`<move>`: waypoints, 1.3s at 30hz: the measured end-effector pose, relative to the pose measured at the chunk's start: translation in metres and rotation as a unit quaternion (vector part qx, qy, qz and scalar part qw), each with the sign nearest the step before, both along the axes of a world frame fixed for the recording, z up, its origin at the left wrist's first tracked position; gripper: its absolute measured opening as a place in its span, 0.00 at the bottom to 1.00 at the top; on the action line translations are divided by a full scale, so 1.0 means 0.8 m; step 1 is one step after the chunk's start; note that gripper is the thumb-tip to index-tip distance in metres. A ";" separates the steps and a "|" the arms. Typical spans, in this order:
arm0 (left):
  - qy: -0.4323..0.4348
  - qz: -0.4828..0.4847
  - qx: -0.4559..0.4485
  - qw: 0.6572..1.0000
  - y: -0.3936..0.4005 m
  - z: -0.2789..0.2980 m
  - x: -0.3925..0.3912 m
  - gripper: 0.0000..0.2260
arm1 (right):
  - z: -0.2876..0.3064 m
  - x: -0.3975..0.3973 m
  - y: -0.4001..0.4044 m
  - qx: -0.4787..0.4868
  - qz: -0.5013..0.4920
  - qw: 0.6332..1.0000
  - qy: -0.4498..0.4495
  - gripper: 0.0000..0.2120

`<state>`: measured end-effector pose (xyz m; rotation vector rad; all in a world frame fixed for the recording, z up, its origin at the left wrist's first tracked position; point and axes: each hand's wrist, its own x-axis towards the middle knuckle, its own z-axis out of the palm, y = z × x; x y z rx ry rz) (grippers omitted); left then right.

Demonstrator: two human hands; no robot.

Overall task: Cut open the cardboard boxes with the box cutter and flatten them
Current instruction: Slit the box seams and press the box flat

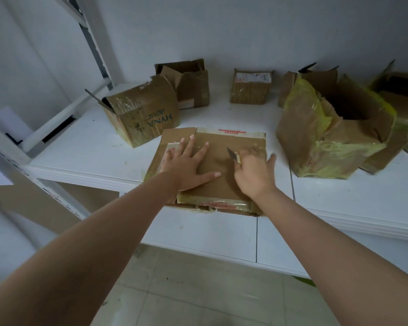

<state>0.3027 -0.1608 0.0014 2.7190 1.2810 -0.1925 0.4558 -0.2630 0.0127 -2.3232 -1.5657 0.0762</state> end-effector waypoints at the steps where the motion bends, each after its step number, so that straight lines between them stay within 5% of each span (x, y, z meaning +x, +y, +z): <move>1: -0.043 -0.007 -0.015 0.999 0.002 0.005 -0.003 0.39 | 0.004 0.001 0.005 0.025 -0.020 0.999 -0.038 0.14; 6: -0.091 -0.025 -0.029 0.995 0.023 0.014 -0.023 0.37 | 0.004 0.010 0.033 -0.042 -0.012 0.990 -0.132 0.24; 12: -0.025 -0.032 0.042 0.998 0.034 -0.027 -0.028 0.39 | -0.040 0.008 0.043 -0.130 0.014 0.989 -0.063 0.28; 18: -0.004 -0.026 0.010 1.000 0.039 -0.037 -0.023 0.39 | -0.044 0.012 0.051 -0.164 0.012 0.986 -0.034 0.27; 24: -0.035 -0.029 0.044 0.998 0.038 -0.039 -0.023 0.37 | -0.048 0.007 0.051 -0.120 -0.003 0.992 -0.046 0.25; 30: -0.142 -0.017 0.098 0.985 0.028 -0.039 -0.032 0.29 | -0.047 -0.002 0.035 0.046 -0.003 0.997 -0.058 0.15; 36: -0.122 -0.021 -0.050 0.991 0.039 -0.013 -0.041 0.31 | -0.031 -0.003 0.014 -0.029 -0.035 0.998 -0.039 0.17; 39: -0.148 0.036 -0.042 0.987 0.038 -0.002 -0.058 0.39 | -0.039 -0.011 0.004 -0.074 -0.071 0.995 -0.022 0.20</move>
